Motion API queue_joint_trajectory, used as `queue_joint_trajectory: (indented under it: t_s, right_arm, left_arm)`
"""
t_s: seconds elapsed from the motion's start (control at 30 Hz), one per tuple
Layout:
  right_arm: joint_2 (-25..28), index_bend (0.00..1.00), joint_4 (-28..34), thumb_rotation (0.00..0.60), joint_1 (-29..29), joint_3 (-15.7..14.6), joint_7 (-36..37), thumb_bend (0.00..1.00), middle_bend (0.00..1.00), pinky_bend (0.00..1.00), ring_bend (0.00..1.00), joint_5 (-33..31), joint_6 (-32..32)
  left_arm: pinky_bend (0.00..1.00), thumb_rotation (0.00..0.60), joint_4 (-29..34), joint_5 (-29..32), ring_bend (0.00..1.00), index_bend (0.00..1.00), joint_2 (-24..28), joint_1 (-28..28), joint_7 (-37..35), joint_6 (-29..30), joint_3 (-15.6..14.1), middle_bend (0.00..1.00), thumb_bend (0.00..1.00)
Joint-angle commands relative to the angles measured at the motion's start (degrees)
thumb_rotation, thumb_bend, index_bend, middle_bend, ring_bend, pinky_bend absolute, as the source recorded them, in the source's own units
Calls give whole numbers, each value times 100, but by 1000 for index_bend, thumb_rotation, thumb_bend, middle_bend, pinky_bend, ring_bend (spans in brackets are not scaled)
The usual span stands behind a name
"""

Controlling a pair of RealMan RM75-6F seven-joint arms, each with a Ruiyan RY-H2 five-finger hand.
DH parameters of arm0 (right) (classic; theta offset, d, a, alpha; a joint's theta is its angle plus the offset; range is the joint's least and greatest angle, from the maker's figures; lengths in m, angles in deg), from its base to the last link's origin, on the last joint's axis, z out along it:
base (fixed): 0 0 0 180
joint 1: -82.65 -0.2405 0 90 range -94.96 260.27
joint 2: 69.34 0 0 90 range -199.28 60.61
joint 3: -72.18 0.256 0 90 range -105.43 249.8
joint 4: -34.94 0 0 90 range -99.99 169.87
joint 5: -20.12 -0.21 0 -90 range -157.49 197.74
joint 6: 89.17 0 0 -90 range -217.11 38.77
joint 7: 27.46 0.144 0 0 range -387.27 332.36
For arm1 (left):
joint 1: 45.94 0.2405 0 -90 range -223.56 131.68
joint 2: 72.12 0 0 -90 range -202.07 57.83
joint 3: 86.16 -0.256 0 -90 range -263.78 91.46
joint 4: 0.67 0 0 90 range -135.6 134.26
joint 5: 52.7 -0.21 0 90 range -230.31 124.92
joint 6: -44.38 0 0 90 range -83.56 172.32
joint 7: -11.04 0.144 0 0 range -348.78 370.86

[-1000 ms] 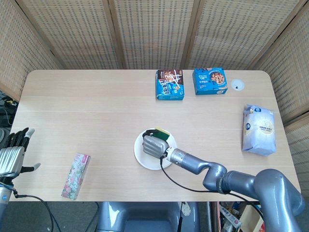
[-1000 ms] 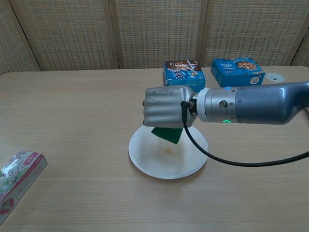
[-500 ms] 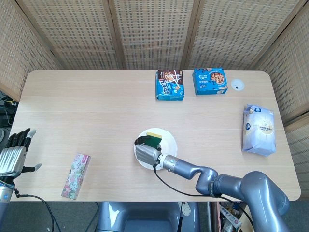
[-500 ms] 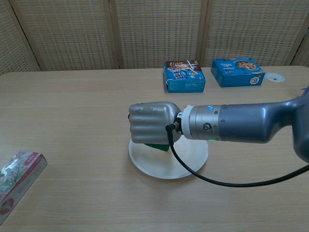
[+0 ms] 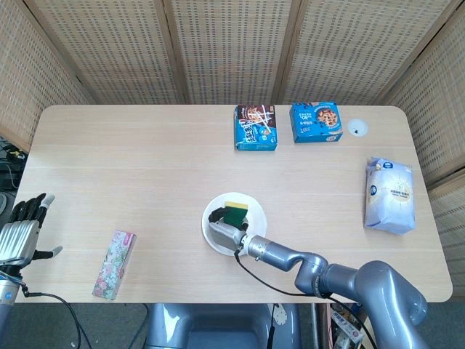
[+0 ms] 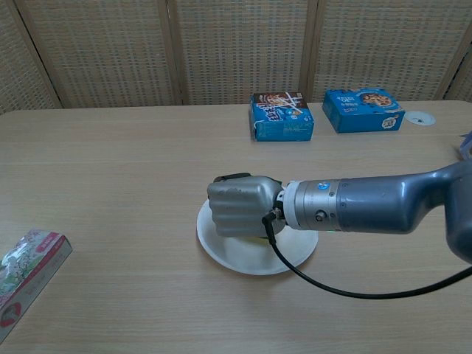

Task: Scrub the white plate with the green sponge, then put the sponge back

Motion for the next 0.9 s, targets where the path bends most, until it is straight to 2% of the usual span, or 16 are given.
queue_joint_trajectory:
  t_s: [0.03, 0.5, 0.9]
  right_arm:
    - [-36, 607, 3, 600, 19, -32, -74, 413, 605, 622, 417, -13, 29]
    - [-147, 610, -42, 600, 56, -81, -187, 414, 615, 622, 423, -39, 9]
    - [391, 615, 564, 600, -19, 200, -356, 414, 620, 622, 423, -195, -60]
  left_arm:
    - [0, 600, 2, 4, 0, 0, 2, -1, -3, 1, 1, 0, 0]
    - [0, 600, -5, 20, 0, 0, 14, -18, -38, -44, -15, 0, 0]
    - [0, 600, -40, 43, 0, 0, -2, -43, -33, -97, -25, 0, 0]
